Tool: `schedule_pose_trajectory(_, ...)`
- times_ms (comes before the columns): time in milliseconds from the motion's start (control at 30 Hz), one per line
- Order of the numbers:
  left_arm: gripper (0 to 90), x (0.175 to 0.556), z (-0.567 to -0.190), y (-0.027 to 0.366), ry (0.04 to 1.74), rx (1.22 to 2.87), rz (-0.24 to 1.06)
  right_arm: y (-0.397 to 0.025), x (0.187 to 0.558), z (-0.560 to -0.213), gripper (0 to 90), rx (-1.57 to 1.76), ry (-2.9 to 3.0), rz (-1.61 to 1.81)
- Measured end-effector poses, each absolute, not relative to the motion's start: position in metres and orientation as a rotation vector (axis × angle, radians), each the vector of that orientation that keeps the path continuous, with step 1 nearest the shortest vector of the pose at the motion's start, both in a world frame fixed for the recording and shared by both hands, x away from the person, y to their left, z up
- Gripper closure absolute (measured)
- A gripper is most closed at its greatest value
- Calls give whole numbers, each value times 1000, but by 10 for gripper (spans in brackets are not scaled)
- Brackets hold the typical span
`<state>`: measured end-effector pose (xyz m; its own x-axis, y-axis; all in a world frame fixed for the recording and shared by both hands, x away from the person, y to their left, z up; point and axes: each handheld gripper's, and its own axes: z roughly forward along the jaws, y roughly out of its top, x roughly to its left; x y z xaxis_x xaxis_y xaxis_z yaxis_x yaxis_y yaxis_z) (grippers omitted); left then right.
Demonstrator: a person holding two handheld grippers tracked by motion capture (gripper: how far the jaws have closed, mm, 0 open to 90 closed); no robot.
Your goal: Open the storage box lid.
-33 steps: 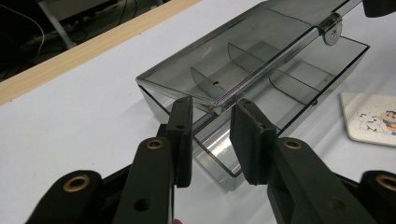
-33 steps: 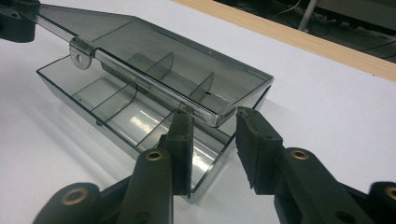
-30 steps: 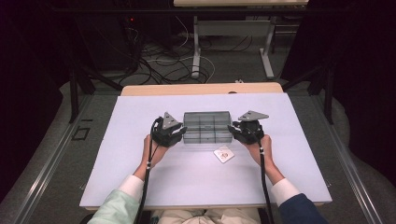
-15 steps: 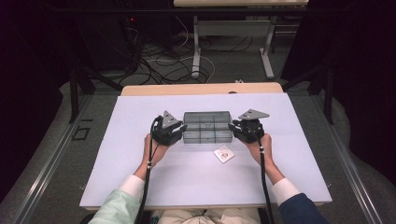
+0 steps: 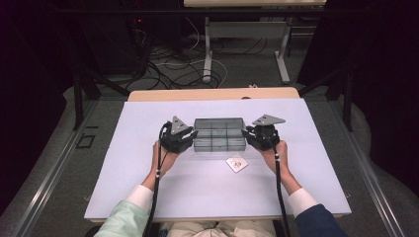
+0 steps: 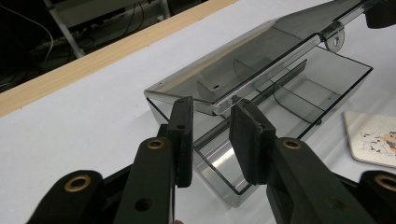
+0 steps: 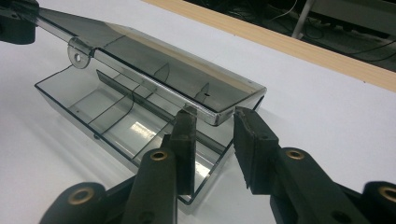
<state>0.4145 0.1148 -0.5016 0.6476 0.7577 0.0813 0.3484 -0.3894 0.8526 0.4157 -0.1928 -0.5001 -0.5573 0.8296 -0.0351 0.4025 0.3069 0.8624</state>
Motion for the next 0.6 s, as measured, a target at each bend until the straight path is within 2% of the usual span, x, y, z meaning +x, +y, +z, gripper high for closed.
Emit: schedule_pose_trajectory(600,702,418,-498,115,868,1983,584,-193,417,-497,711,1098,2086,1182)
